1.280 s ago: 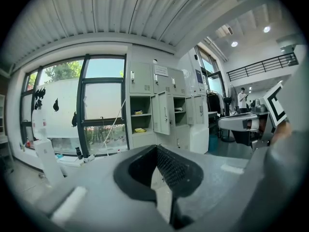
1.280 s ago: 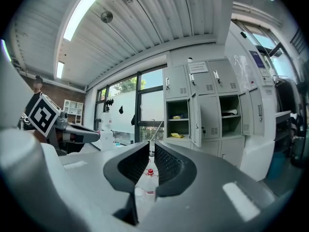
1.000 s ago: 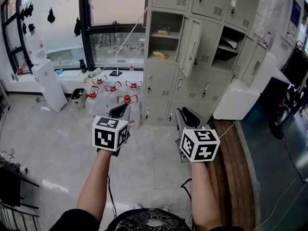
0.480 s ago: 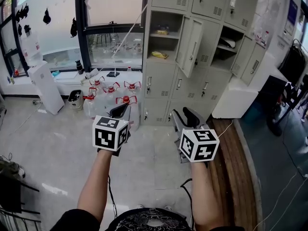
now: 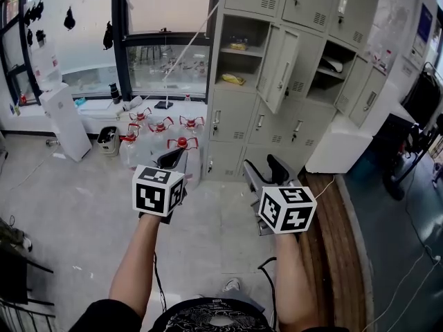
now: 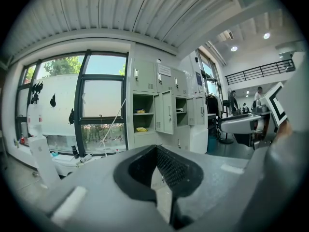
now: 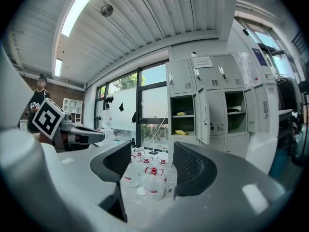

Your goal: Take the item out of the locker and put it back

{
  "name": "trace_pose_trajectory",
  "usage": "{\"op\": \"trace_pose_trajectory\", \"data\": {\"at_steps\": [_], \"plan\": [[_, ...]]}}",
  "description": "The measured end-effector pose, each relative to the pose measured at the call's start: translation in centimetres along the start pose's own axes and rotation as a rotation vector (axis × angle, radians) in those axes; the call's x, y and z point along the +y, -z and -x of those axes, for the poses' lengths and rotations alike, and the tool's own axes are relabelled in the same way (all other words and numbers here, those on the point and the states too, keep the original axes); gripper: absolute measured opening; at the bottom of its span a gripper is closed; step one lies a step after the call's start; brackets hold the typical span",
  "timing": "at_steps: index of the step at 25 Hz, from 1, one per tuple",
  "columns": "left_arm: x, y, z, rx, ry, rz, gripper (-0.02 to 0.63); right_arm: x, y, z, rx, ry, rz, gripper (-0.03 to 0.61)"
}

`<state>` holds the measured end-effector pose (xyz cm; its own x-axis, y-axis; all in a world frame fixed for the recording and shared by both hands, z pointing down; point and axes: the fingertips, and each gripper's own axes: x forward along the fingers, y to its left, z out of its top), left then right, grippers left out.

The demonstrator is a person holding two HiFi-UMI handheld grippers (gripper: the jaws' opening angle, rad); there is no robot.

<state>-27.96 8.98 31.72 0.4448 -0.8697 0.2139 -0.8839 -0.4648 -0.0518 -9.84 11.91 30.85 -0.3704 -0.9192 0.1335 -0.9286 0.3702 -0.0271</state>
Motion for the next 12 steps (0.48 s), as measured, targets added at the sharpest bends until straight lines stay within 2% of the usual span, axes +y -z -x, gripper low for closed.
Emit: {"op": "trace_pose_trajectory", "data": {"at_steps": [12], "plan": [[2.1,0.3,-4.0,0.021,-0.018,-0.008,0.000,-1.8,0.2,-4.8,-0.004,-0.022,-0.007,0.311]]}}
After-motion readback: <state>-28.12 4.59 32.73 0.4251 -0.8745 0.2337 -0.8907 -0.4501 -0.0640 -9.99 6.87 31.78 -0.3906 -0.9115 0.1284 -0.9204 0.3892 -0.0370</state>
